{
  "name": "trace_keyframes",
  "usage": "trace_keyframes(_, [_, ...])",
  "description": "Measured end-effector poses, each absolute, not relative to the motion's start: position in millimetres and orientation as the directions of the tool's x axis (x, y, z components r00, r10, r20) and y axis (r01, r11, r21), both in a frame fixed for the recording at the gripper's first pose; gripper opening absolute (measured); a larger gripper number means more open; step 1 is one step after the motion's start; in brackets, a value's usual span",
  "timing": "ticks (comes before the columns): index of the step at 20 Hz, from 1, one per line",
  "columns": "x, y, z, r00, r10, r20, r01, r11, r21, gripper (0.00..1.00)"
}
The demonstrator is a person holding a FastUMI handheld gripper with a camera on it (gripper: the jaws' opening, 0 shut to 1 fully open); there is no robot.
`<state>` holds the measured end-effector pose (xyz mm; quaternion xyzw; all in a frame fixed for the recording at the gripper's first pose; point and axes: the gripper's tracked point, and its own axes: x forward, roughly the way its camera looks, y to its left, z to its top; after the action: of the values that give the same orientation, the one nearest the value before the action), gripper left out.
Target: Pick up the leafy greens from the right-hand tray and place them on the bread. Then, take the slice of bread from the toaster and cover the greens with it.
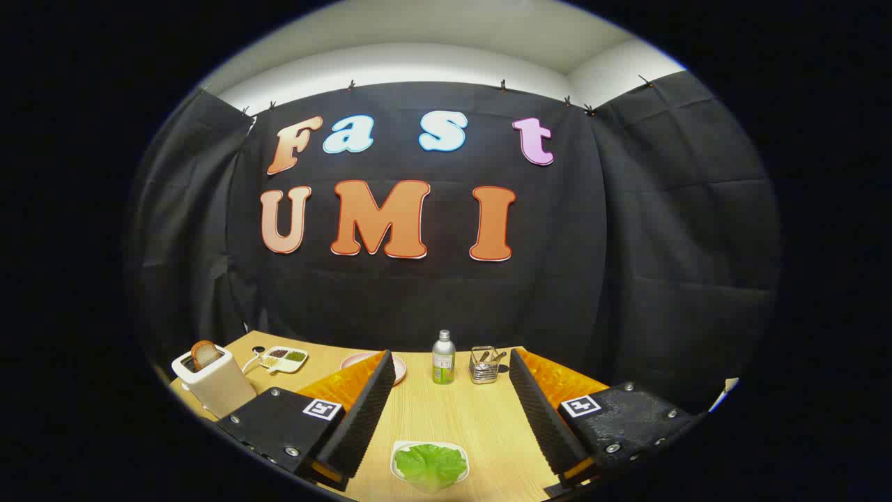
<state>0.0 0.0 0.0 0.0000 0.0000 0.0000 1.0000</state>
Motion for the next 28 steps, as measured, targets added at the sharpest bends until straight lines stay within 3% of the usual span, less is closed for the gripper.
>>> trace_keyframes(2, [2, 3, 0, 1.0, -0.017, 0.014, 0.017, 1.0, -0.026, 0.98])
trace_keyframes(9, [5, 45, -10, 0.994, 0.099, -0.048, -0.101, 0.994, -0.042, 0.98])
trace_keyframes(18, [12, 41, -39, 0.983, 0.05, -0.178, -0.056, 0.998, -0.029, 0.99])
trace_keyframes(24, [32, 43, -65, 0.924, 0.025, -0.382, -0.063, 0.994, -0.088, 0.99])
trace_keyframes(28, [41, 45, -103, 0.823, 0.015, -0.568, -0.09, 0.99, -0.104, 0.99])
